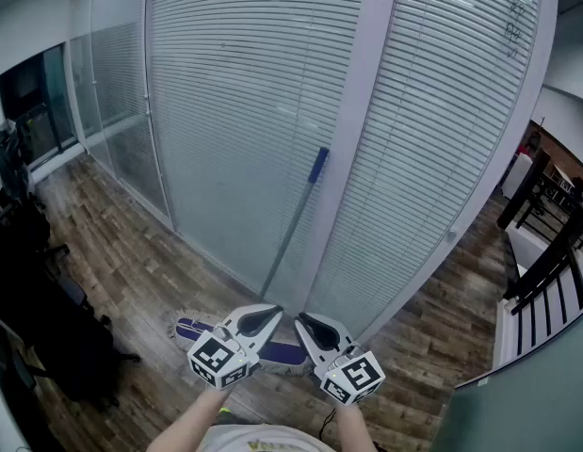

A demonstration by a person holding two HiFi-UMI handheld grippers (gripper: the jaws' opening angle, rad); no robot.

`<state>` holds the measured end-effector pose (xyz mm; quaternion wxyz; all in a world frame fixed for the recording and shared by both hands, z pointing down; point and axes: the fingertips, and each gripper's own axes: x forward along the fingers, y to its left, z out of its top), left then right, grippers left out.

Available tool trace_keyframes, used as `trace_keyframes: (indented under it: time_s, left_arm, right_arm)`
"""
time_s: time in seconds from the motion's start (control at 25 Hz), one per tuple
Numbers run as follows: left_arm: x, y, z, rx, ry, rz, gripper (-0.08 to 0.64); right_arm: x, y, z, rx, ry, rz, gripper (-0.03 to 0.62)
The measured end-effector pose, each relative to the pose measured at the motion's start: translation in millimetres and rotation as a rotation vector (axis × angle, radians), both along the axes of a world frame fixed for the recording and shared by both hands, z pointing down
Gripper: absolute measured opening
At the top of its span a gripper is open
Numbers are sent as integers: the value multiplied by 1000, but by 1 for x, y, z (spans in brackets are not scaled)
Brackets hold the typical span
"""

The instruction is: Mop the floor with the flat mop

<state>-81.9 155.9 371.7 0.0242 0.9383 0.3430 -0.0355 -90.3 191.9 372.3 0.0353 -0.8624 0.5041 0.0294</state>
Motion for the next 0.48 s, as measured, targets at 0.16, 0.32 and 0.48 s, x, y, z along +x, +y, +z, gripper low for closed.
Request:
trace_keyframes:
  time_s: [0.16, 0.32, 0.48]
  left_arm:
    - [0, 0, 12, 3, 3, -5, 11]
    - [4, 0, 16, 3, 0, -10, 11]
    - [10, -4, 15, 1, -1, -27, 11]
  right_arm:
    - [1, -3, 8, -4, 19, -9, 51]
    - [5, -8, 10, 5, 14, -21, 51]
    - [14, -8, 7, 30, 5, -31, 51]
